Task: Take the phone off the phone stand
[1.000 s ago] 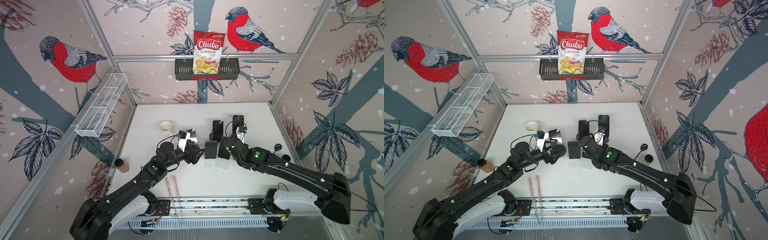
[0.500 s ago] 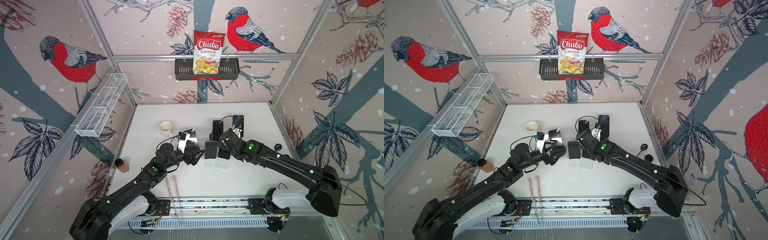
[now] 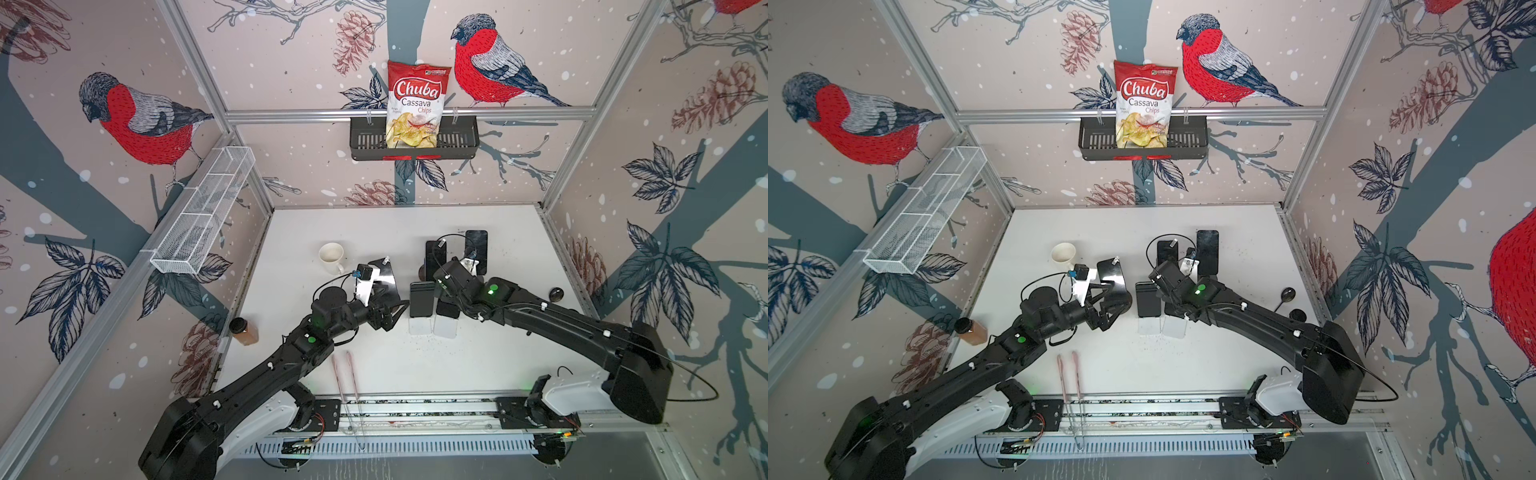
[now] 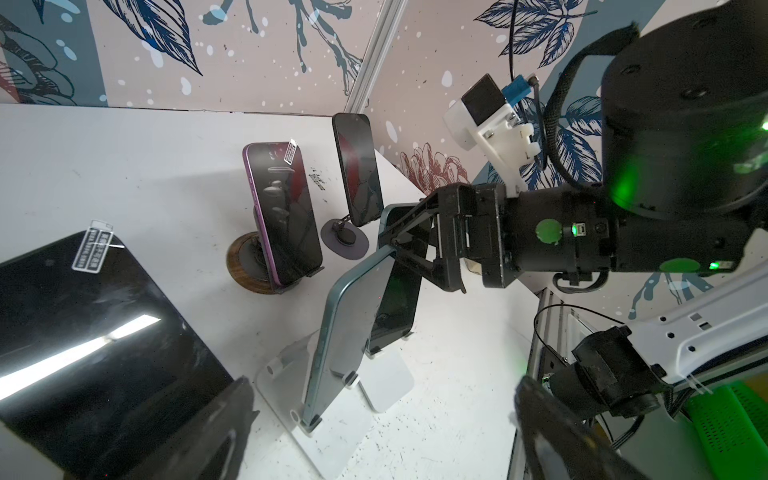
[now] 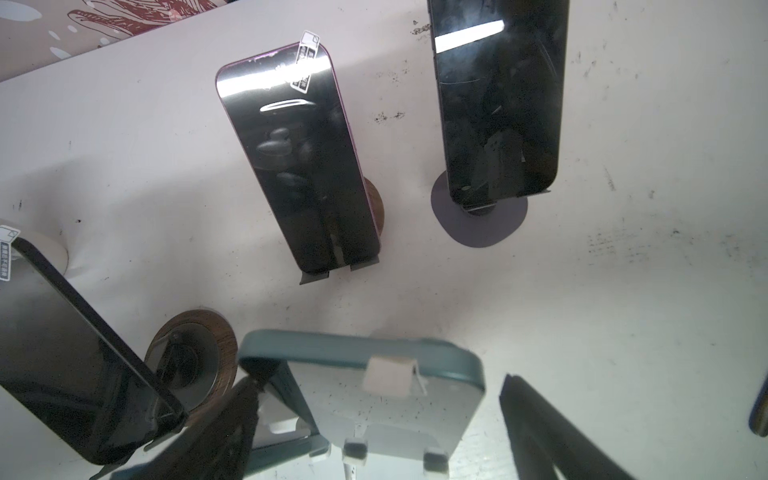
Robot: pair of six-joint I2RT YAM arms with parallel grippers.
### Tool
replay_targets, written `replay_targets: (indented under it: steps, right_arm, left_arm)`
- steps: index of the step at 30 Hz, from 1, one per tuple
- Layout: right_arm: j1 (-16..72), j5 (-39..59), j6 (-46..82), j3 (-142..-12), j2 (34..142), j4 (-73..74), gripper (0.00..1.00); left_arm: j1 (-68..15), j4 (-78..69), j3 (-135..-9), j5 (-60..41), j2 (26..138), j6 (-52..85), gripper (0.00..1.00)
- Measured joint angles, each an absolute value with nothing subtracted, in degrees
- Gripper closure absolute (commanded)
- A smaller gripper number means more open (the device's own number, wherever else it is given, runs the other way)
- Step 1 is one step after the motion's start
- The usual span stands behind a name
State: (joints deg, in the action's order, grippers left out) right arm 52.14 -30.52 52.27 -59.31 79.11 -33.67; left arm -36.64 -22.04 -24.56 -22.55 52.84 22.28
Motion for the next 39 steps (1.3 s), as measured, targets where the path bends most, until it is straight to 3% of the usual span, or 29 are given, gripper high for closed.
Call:
replay_targets:
  steps: [12, 27, 39]
  right_arm:
    - [51.86, -30.37, 52.34, -58.06, 78.81, -33.08, 0.15]
    - [53.04, -31.66, 52.93, -60.45, 81.54, -34.28, 0.15]
    - [54.13, -34.24, 55.46, -61.89, 83.72, -36.12, 0.26]
  left_arm:
    - [-36.64, -22.04, -24.45, -22.52, 52.84, 22.28, 0.03]
    - [-36.64, -22.44, -23.68, -22.79, 52.29, 22.24, 0.03]
    - [-36.64, -22.55, -23.62, -23.94, 52.31, 22.09, 0.03]
